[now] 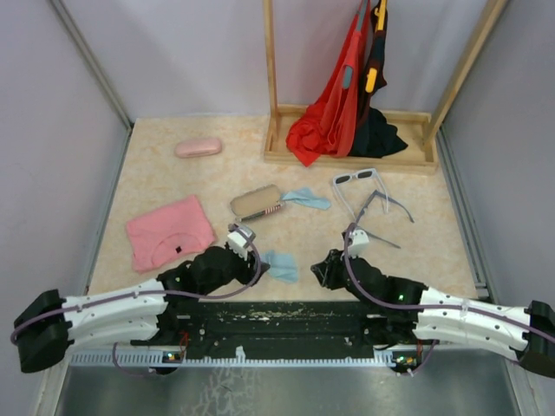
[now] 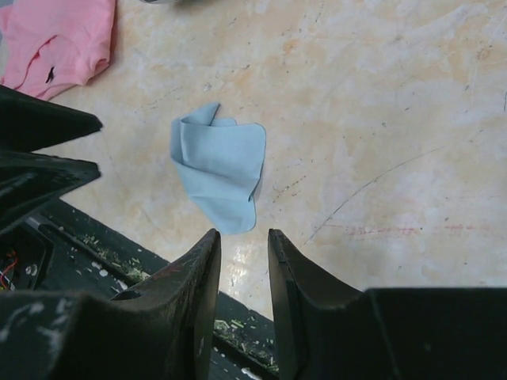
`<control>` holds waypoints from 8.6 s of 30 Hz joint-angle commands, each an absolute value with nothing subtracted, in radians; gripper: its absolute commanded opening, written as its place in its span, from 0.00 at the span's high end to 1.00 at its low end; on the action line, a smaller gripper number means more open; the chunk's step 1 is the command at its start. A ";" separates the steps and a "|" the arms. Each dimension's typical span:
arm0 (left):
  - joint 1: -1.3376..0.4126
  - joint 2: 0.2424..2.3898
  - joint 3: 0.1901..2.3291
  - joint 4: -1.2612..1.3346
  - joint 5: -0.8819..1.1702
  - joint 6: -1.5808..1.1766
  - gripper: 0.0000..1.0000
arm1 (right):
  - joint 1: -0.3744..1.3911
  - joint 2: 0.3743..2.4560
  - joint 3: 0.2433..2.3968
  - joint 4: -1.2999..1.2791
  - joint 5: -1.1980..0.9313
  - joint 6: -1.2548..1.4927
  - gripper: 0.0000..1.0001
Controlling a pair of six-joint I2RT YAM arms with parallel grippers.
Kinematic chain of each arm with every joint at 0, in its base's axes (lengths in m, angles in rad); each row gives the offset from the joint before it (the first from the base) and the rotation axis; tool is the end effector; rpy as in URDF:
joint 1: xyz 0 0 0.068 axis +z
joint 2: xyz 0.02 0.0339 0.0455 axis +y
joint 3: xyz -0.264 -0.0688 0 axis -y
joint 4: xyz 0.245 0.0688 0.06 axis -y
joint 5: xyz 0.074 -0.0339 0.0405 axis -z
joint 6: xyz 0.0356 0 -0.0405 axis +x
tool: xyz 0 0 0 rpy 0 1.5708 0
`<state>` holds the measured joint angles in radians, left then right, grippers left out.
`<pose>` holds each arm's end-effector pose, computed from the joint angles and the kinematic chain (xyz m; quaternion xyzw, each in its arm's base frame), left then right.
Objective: Organize the sunglasses
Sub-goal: Adjust the glasses cleaning cloth at the center of the board.
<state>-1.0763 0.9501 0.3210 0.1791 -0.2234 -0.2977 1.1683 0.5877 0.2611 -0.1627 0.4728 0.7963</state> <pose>0.1008 -0.1703 0.1853 0.2647 0.8013 -0.2620 0.4683 0.0717 0.1270 0.1884 -0.0357 0.8414 0.3048 0.4448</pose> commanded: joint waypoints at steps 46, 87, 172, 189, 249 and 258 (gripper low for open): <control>-1.069 1.594 0.849 -0.236 -0.457 -0.568 0.61 | 0.956 0.918 0.402 -0.155 0.183 0.728 0.64; -1.066 1.541 0.870 -0.276 -0.433 -0.539 0.99 | 0.954 0.833 0.377 -0.146 0.194 0.728 0.64; -1.062 0.944 0.954 -0.284 -0.412 -0.299 1.00 | 1.053 0.989 0.325 0.906 -0.048 -0.728 0.46; -1.061 0.943 0.953 -0.296 -0.412 -0.313 1.00 | 1.086 1.089 0.357 1.063 -0.003 -0.725 0.53; -1.058 0.902 0.944 -0.304 -0.411 -0.307 1.00 | 1.091 1.055 0.419 0.882 0.044 -0.652 1.00; -1.059 0.878 0.888 -0.295 -0.396 -0.326 0.95 | 1.090 0.981 0.520 0.580 0.131 -0.505 1.00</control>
